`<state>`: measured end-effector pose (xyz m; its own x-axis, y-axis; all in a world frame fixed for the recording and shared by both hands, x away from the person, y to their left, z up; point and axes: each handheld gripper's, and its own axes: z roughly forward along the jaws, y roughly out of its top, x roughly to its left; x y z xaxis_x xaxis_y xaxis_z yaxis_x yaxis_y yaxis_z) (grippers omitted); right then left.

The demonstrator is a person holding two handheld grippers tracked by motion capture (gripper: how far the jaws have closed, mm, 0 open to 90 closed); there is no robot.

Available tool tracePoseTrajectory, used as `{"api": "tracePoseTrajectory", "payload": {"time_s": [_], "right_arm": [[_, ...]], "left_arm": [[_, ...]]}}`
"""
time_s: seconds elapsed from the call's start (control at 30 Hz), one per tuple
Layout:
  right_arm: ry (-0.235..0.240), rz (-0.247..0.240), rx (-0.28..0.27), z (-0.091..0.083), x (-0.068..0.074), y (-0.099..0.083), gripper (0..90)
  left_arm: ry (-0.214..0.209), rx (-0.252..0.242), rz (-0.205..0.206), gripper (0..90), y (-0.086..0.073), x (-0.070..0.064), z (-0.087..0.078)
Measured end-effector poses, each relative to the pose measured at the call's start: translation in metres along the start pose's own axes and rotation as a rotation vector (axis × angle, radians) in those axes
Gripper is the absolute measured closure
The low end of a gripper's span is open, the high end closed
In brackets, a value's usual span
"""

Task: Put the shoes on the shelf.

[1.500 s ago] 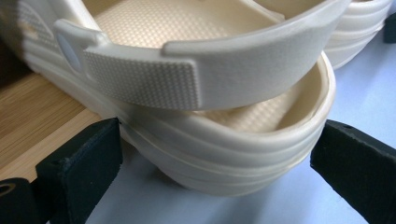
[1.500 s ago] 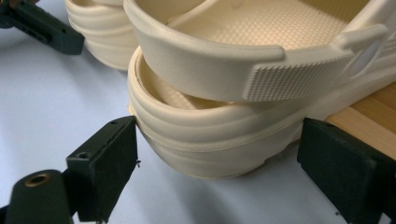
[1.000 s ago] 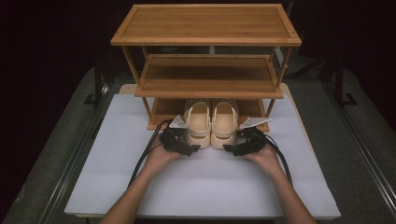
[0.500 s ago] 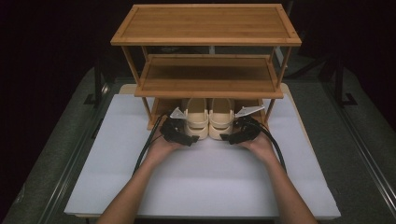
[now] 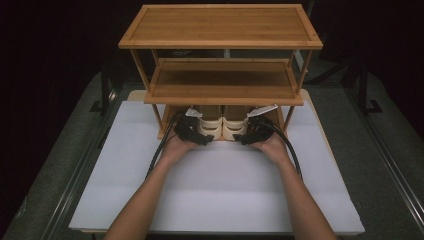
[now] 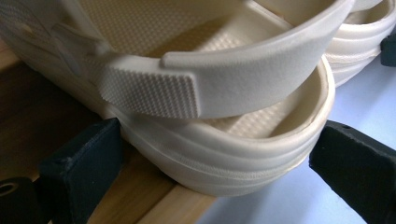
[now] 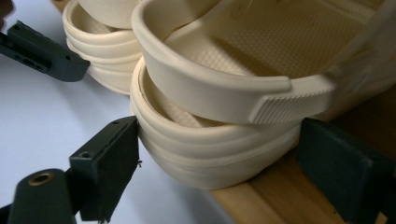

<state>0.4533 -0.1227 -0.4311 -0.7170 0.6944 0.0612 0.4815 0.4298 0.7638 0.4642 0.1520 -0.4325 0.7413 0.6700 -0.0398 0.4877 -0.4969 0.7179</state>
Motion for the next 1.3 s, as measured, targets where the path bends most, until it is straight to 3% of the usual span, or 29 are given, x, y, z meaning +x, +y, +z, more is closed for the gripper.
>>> {"api": "tracePoseTrajectory", "payload": {"time_s": [0.13, 0.27, 0.37, 0.57, 0.83, 0.97, 1.1, 1.3], "right_arm": [[-0.008, 0.005, -0.002, 0.0, 0.0, 0.0, 13.3], [0.012, 0.008, -0.02, -0.004, 0.002, -0.002, 13.5], [0.018, 0.034, -0.027, -0.012, 0.007, -0.004, 13.4], [-0.007, 0.035, -0.048, -0.03, 0.017, -0.01, 13.0], [-0.035, 0.043, -0.058, -0.058, 0.025, -0.03, 12.2], [-0.041, 0.048, -0.049, -0.073, 0.029, -0.043, 9.4], [-0.053, 0.047, -0.042, -0.088, 0.033, -0.058, 9.1], [-0.095, 0.047, -0.009, -0.109, 0.038, -0.076, 8.2]], "left_arm": [[-0.001, 0.0, -0.005, 2.6, 0.0, 0.0, -0.001], [-0.015, -0.018, -0.005, 5.6, -0.001, -0.001, -0.011], [-0.011, -0.025, 0.01, 5.5, -0.002, -0.004, -0.023], [0.001, -0.008, 0.057, 5.5, -0.01, -0.012, -0.046], [-0.018, -0.024, 0.044, 2.8, -0.033, -0.019, -0.076], [-0.019, -0.021, 0.048, 1.7, -0.05, -0.019, -0.094], [-0.032, -0.033, 0.025, 1.7, -0.07, -0.019, -0.11], [-0.009, -0.037, 0.021, 1.7, -0.095, -0.021, -0.134]]}}
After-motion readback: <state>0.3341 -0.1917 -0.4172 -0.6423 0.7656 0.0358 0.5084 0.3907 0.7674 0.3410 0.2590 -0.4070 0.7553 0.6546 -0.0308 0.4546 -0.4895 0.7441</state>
